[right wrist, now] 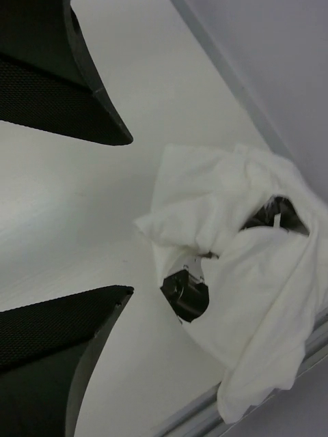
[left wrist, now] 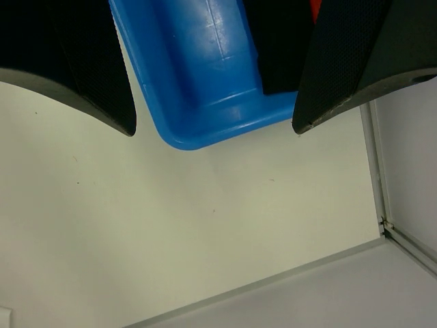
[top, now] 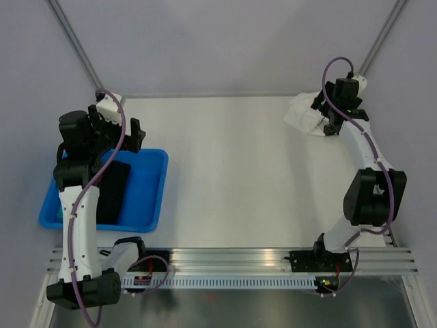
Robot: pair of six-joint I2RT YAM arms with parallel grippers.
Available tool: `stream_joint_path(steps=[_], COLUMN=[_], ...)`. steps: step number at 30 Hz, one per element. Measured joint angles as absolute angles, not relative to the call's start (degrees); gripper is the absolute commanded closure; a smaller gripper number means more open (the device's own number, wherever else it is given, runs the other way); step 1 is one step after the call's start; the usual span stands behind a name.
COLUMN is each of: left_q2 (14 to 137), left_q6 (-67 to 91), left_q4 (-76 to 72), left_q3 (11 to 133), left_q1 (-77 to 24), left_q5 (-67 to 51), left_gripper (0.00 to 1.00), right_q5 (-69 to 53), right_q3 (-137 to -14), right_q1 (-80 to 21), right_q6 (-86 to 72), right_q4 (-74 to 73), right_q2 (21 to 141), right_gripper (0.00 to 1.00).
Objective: Roll the t-shirts
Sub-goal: Grab a tshirt with the right arm
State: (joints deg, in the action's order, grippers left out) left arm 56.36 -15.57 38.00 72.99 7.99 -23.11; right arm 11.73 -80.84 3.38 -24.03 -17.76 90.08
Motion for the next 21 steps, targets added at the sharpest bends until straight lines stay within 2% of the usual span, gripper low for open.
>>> stream_joint_path(steps=[5,11,13,14,15,16,18,21], left_q2=[63.6,73.4,74.6,74.9,75.2,75.4,75.9,76.2], left_q6=[-15.9,-17.7,-17.7,-17.7,-17.7,-17.7,-17.6,-17.6], left_q4=[40.2,42.2,42.8,43.1,43.4,43.5,43.6,43.7], left_q3=[78.1,79.4,79.4,79.5,79.6,79.8,80.3,80.8], left_q1=[5.1,-6.7,-8.8,-9.0,-9.0,-9.0,-8.7,-8.7], left_q5=[-22.8,-21.0,-21.3,-21.3,-21.3,-21.3,-21.0,-21.0], left_gripper=[0.00,0.00,0.00,0.00,0.00,0.00,0.00,0.00], right_q5=[14.3,15.4,14.8,14.2,13.4,13.0,11.9,9.6], right_q3=[-91.5,-104.6,-107.5,-108.8,-109.6,-109.8,-109.8,-106.8], right_q1=[6.6,7.4,7.4,7.4,7.4,7.4,7.4,7.4], right_q6=[-25.5,-25.8,-25.4,-25.2,-24.9,-24.8,-24.0,-23.4], right_q4=[-23.4,-26.4,-26.7,-26.8,-26.6,-26.0,-25.1,-21.8], right_q2=[109.9,128.4,132.3,134.0,135.3,135.6,135.5,133.9], right_gripper=[0.08,0.12,0.23,0.39,0.47,0.72,1.00,1.00])
